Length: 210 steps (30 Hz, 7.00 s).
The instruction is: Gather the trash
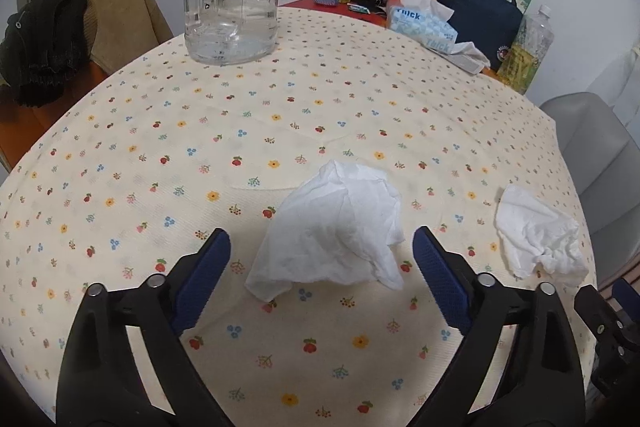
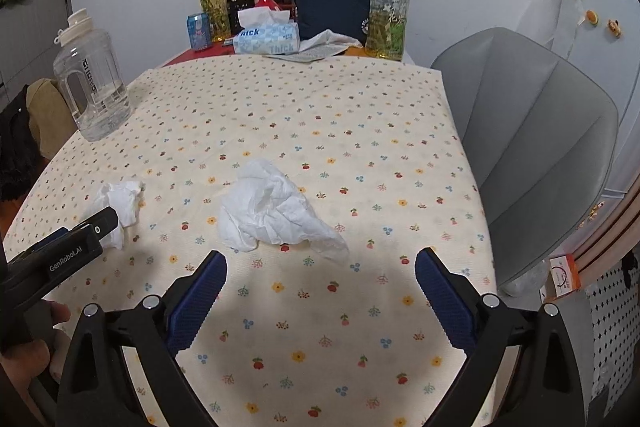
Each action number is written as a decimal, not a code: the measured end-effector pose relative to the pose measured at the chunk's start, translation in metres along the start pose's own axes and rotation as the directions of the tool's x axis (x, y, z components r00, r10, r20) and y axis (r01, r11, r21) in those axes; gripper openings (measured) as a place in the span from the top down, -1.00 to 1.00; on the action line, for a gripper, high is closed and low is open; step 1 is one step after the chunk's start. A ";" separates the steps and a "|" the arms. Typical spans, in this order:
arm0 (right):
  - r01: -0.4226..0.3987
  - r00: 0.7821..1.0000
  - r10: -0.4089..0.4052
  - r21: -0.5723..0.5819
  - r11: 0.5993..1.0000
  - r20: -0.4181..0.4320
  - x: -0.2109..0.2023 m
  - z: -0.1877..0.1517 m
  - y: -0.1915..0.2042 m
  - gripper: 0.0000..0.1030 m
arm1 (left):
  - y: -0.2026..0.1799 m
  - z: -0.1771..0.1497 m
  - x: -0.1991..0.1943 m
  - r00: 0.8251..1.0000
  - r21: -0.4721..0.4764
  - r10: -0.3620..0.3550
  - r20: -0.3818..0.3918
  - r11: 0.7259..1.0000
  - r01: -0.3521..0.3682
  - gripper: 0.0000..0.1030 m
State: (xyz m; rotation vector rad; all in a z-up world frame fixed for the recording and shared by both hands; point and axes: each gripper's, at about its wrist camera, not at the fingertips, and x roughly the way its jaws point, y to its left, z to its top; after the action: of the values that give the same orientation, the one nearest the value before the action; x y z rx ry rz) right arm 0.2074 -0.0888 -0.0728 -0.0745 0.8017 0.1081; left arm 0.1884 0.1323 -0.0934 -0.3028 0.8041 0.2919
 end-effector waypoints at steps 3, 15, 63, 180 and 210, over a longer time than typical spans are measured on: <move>-0.004 1.000 0.004 0.002 1.000 -0.011 0.010 0.003 0.000 -0.77 | 0.000 0.002 0.006 1.000 -0.008 0.004 -0.016 1.000 -0.004 -0.53; -0.073 0.995 0.073 0.006 0.997 -0.068 0.040 0.012 0.000 0.31 | -0.011 0.005 0.008 1.000 0.027 0.030 -0.006 0.999 -0.029 0.79; -0.035 0.995 0.016 0.196 0.980 0.095 -0.112 -0.057 -0.127 0.94 | -0.157 -0.061 -0.098 0.976 0.291 -0.201 0.080 0.942 0.170 0.81; 0.233 0.937 -0.324 0.459 0.857 0.130 -0.198 -0.107 -0.259 -0.85 | -0.283 -0.101 -0.154 0.908 0.486 -0.419 0.018 0.797 0.358 -0.88; 0.190 0.938 -0.266 0.312 0.931 0.222 -0.243 -0.070 -0.128 -0.85 | -0.129 -0.056 -0.207 0.927 0.349 -0.320 0.194 0.906 0.240 -0.88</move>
State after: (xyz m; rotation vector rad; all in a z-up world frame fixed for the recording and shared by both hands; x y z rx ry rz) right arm 0.0055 -0.2400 0.0572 0.1190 0.5320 -0.2194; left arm 0.0621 -0.0362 0.0429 -0.0705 0.5386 -0.0769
